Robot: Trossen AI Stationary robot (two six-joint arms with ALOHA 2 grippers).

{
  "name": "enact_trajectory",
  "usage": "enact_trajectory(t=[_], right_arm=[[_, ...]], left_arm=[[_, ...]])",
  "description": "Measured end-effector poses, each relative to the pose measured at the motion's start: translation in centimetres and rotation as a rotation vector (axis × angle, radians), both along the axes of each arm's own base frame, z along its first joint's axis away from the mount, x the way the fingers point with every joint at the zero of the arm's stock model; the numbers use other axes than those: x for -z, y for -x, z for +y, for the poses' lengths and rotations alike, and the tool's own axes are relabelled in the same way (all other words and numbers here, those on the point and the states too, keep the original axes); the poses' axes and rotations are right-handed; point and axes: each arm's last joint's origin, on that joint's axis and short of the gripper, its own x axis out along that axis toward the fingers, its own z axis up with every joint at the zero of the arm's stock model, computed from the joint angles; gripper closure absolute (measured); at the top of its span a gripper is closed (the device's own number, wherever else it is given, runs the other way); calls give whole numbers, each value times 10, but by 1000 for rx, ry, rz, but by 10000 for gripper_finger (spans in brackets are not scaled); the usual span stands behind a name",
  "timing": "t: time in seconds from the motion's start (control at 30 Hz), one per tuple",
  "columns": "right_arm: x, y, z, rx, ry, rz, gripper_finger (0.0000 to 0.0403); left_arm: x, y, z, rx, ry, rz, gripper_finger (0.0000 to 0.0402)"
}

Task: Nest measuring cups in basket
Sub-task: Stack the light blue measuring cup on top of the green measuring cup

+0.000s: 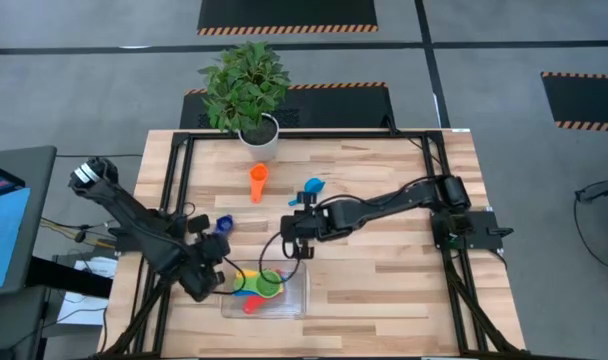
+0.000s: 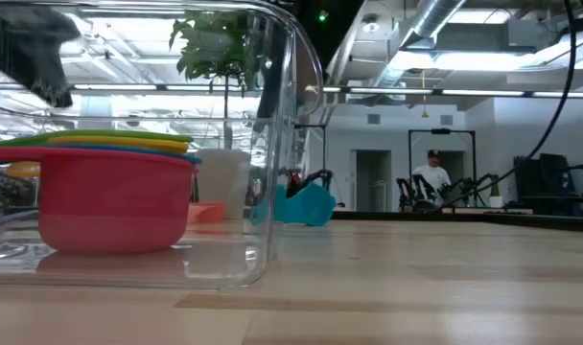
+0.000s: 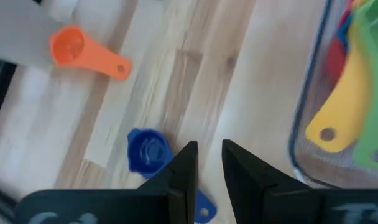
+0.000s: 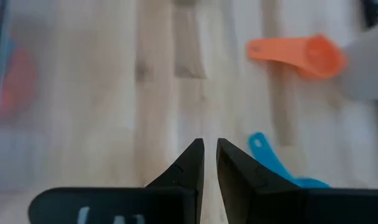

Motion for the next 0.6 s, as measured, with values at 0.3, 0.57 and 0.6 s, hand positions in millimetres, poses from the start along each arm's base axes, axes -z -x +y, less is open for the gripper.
enact_trajectory(t=[0.3, 0.57, 0.6], right_arm=[[-2, -4, -4, -64, -98, -27, 337], [21, -3, 18, -114, -147, 68, 337], [24, -5, 21, -120, -150, 66, 337]], left_arm=[[-13, 12, 3, -5, 28, -114, 340], [-11, 11, 1, -1, 20, -113, 340], [-11, 11, 1, 0, 20, -113, 340]])
